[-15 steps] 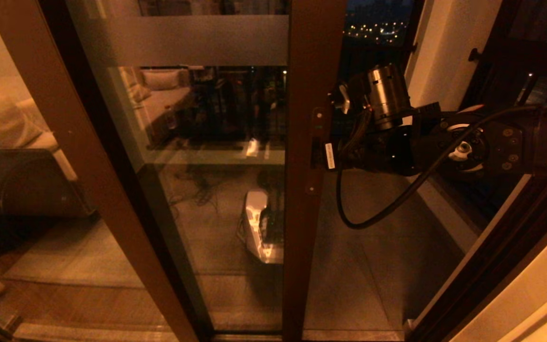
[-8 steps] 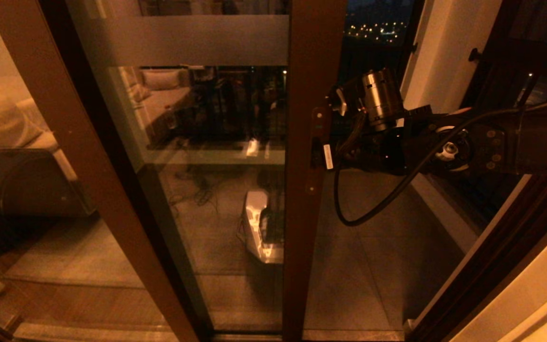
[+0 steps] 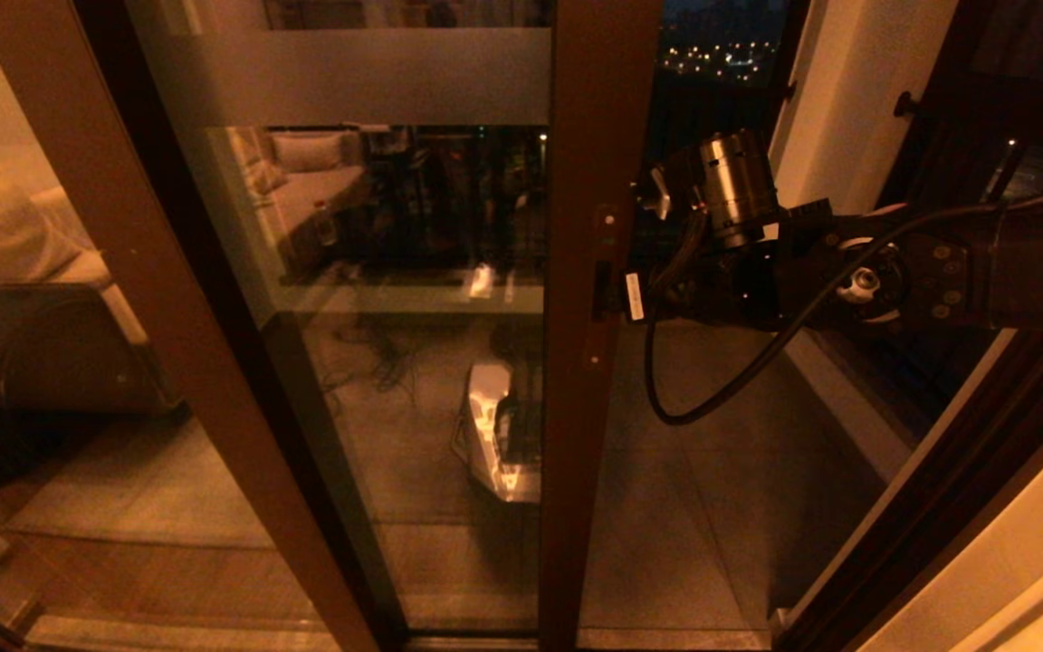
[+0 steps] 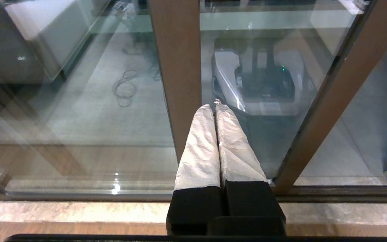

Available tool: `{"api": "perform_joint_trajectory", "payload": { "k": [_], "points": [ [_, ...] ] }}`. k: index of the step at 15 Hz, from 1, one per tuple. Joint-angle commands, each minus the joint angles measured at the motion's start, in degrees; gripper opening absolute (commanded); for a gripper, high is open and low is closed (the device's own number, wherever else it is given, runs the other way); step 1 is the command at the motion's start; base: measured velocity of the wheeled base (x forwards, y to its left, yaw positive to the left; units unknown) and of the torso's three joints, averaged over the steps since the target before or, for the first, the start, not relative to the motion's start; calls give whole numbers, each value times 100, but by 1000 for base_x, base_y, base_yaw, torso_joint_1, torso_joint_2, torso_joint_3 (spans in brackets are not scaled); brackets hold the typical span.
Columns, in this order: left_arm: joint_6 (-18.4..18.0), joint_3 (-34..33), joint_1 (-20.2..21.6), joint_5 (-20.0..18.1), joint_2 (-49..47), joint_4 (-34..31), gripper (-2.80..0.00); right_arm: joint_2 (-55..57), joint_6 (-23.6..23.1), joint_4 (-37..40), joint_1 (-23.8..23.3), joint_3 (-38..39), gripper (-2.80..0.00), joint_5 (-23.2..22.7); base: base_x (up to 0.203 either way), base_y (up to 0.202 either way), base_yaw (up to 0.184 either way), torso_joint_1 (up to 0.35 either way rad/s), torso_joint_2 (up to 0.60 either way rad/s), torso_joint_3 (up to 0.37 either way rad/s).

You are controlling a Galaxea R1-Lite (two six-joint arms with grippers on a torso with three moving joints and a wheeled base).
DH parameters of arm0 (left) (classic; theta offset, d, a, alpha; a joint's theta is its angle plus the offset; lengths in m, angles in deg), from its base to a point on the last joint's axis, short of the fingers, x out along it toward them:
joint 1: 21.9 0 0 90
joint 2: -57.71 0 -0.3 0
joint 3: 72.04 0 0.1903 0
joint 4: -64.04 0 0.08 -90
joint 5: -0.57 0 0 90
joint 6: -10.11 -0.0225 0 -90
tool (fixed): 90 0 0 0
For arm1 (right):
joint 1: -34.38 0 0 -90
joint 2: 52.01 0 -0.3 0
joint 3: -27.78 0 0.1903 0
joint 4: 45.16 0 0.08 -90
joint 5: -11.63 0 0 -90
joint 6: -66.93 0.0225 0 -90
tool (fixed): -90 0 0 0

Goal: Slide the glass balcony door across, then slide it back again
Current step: Close the slid door

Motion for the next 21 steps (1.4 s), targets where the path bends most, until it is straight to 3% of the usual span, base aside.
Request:
{"api": "perform_joint_trajectory", "payload": {
  "k": [1, 21],
  "points": [
    [-1, 0, 2, 0, -9, -3, -280, -84, 6, 7, -19, 57, 0, 23, 0, 0, 0, 0, 0, 0],
    [-1, 0, 2, 0, -9, -3, -280, -164, -36, 5, -469, 243, 0, 14, 0, 0, 0, 0, 0, 0]
  ]
}}
